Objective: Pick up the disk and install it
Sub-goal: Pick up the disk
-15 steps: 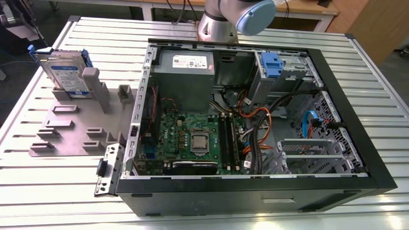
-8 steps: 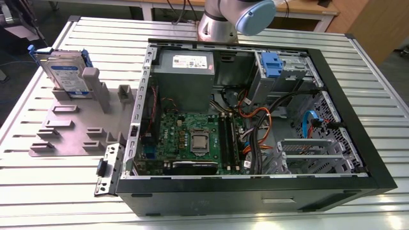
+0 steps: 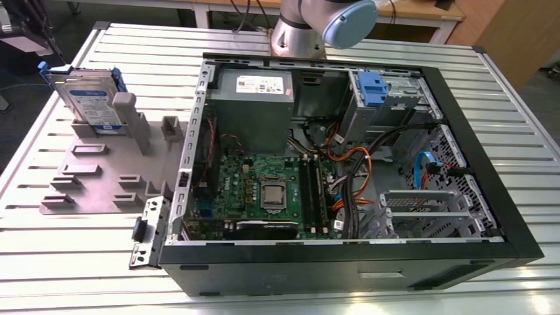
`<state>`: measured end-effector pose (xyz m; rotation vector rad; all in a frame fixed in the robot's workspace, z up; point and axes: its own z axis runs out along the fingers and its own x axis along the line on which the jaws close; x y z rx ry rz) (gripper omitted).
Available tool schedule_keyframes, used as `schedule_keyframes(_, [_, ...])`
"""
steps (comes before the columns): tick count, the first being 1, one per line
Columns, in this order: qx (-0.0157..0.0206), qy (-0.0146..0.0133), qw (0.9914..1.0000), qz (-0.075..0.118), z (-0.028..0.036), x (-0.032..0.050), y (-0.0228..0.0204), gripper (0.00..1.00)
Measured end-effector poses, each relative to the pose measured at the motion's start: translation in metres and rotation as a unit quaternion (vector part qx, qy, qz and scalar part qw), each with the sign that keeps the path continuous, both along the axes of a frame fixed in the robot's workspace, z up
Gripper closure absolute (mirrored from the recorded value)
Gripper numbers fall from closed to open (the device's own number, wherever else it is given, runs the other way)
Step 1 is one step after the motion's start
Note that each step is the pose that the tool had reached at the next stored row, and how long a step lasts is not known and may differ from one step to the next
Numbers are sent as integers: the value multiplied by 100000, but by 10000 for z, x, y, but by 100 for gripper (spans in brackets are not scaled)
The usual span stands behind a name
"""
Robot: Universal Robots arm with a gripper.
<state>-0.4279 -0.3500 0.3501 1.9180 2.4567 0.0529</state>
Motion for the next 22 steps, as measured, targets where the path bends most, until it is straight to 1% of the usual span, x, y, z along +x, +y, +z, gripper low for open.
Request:
schedule_keyframes(3, [1,-1,99979,-2067,-2,0,1,89])
schedule_keyframes(6, [2,-1,99925,-3865,-5,0,2,89])
schedule_keyframes(10, [1,2,99798,-6351,-7,0,4,89])
schedule_keyframes(14, [-1,1,99630,-8595,-8,0,8,89])
schedule_keyframes(15, [2,-1,99593,-9011,-9,0,11,89])
schedule_keyframes(16, [1,4,99576,-9196,-8,0,12,89])
schedule_keyframes(22, [2,-4,99572,-9242,-9,0,13,89])
